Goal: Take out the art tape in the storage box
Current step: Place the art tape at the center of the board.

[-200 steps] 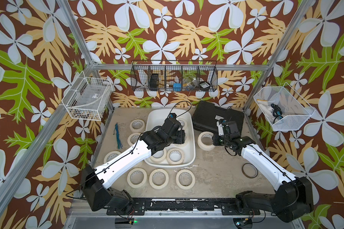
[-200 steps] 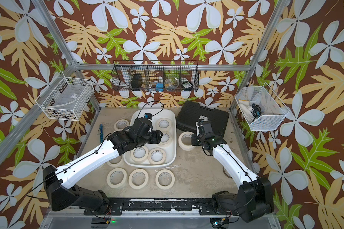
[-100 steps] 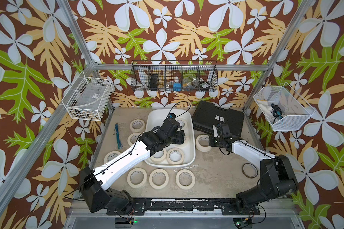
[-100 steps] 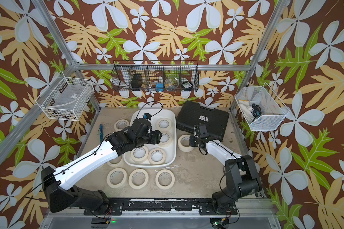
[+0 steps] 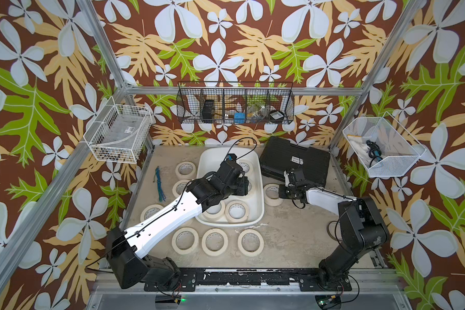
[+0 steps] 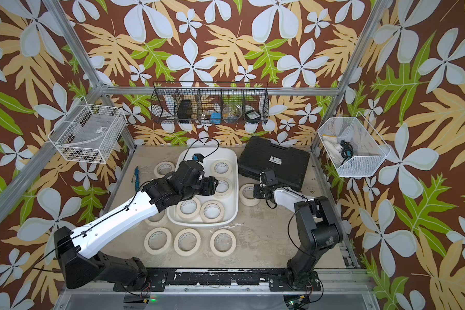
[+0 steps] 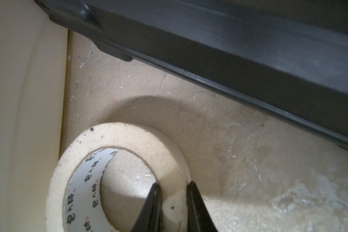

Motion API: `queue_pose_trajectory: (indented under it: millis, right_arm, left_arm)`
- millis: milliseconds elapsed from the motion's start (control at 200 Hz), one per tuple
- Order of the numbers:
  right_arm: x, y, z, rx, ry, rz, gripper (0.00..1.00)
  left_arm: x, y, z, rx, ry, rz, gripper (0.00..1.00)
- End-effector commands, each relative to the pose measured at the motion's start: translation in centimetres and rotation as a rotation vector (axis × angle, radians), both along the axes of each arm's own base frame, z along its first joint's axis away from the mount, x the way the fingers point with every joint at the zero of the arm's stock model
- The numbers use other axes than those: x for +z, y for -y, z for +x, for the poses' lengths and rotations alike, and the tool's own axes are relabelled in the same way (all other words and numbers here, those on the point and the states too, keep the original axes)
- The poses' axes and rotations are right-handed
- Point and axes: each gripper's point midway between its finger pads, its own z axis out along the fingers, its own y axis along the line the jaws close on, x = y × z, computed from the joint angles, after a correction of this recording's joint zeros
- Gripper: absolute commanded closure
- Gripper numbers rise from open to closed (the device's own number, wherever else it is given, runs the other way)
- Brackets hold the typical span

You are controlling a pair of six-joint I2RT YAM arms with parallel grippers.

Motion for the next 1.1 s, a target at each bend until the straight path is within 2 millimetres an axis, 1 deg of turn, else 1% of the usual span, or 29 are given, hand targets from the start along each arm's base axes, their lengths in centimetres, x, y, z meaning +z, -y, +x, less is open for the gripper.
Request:
queue_pose_trajectory:
  millis: [0,115,170,280,345,415,606,676,781,891,1096]
  right_arm:
    - [0.5,0.0,0.7,-0.018,0.032,0.004,0.81]
    - [0.8,0.3,0.7,-0.037,0.029,-0.006,0.64]
    - [1.2,0.4,0.7,-0.042,0.03,-0.004,0.6]
    - [2.3,0.3,0.6,-0.043,0.044,0.006,0.55]
    - [3.1,0.4,0.4,-0.043,0.046,0.005,0.54]
    - [4.4,0.5,0.1,-0.041,0.05,0.005,0.54]
    - [9.8,0.2,-1.3,-0.015,0.122,0.045,0.53]
    - [11.6,-0.4,-2.2,0.016,0.139,0.084,0.52]
    - [13.4,-1.5,-3.7,0.069,0.13,0.156,0.52]
    - [14.4,-2.5,-5.5,0.11,0.129,0.228,0.52]
    - [15.1,-4.0,-8.6,0.178,0.111,0.262,0.52]
  left_arm:
    - [-0.4,0.1,0.1,0.001,-0.007,0.004,0.34]
    - [-0.5,0.1,0.1,0.002,-0.008,0.005,0.36]
    - [-0.6,0.1,0.2,0.003,-0.01,0.005,0.36]
    - [-0.7,0.1,0.2,0.001,-0.011,0.007,0.37]
    - [-0.6,0.1,0.2,0.004,-0.009,0.006,0.37]
    - [-0.6,0.1,0.3,0.003,-0.007,0.008,0.37]
    - [-1.1,0.1,0.6,0.009,-0.009,0.024,0.36]
    - [-1.4,0.0,0.9,0.019,-0.014,0.031,0.36]
    - [-2.3,-0.3,1.6,0.047,-0.038,0.021,0.36]
    - [-3.3,-0.6,2.4,0.059,-0.057,0.017,0.36]
    - [-5.8,-1.3,4.1,0.089,-0.099,0.042,0.36]
